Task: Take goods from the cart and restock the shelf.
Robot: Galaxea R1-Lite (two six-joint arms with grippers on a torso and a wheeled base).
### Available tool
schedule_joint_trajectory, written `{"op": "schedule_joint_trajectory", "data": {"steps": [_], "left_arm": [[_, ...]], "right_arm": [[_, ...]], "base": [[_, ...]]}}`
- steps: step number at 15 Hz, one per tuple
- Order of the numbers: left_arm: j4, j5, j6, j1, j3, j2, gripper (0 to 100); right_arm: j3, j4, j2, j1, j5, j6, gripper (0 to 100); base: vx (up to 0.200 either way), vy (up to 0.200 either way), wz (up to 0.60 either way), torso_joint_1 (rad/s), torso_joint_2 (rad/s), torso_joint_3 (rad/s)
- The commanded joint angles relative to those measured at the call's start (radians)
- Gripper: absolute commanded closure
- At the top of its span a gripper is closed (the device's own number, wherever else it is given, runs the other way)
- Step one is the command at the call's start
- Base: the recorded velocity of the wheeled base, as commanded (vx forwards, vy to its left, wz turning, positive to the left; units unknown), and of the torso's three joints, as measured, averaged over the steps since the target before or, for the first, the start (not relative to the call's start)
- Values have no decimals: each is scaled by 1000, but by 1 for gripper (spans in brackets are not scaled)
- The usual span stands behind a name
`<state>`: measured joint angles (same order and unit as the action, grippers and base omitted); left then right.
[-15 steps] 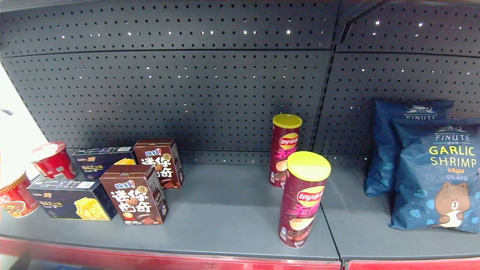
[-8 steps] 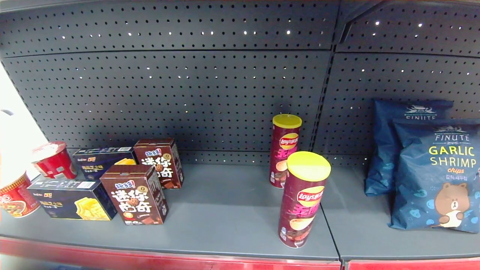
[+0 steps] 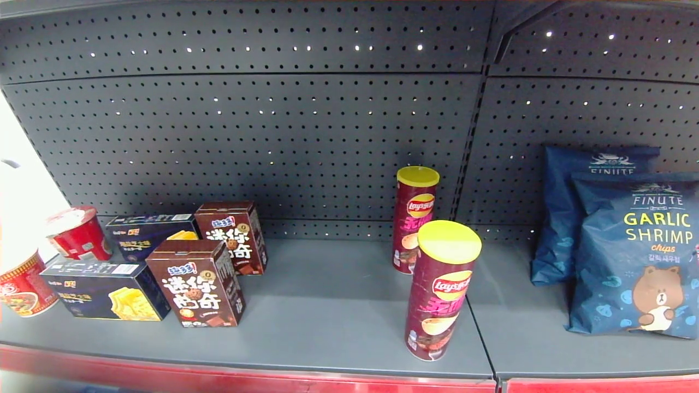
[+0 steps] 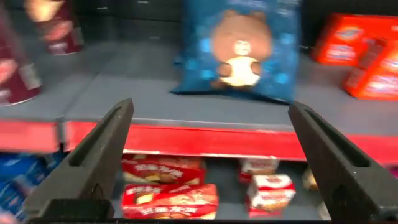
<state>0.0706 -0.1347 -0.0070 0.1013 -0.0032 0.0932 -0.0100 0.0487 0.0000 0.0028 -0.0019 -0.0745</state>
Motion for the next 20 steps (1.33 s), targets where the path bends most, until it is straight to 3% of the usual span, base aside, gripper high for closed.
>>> {"op": "schedule_joint_trajectory", "data": {"steps": [1, 2, 4, 6, 11, 12, 17, 20], "left_arm": [[0, 43, -1, 0, 3, 0, 0], [-2, 84, -4, 0, 3, 0, 0], [-2, 110, -33, 0, 3, 0, 0], [-2, 171, -31, 0, 3, 0, 0], [-3, 164, -42, -3, 3, 2, 0], [-2, 138, -59, -3, 3, 2, 0], [3, 152, -130, -3, 3, 2, 0], [3, 153, -140, -3, 3, 2, 0]], "right_arm": [[-1, 0, 2, 0, 39, -15, 0], [-2, -9, 2, 0, 69, -39, 0], [-4, -15, 2, 0, 92, -54, 0], [-4, -15, 2, 0, 114, -87, 0], [-1, -9, 2, -1, -7, -88, 0], [-2, -12, 2, -1, -26, -71, 0], [-2, -13, 2, -1, -13, -73, 0], [-1, -6, 2, -1, -63, 150, 0]], "base": [[0, 0, 0, 0, 0, 0], [0, 0, 0, 0, 0, 0], [0, 0, 0, 0, 0, 0], [0, 0, 0, 0, 0, 0], [0, 0, 0, 0, 0, 0], [0, 0, 0, 0, 0, 0], [0, 0, 0, 0, 0, 0], [0, 0, 0, 0, 0, 0]]}}
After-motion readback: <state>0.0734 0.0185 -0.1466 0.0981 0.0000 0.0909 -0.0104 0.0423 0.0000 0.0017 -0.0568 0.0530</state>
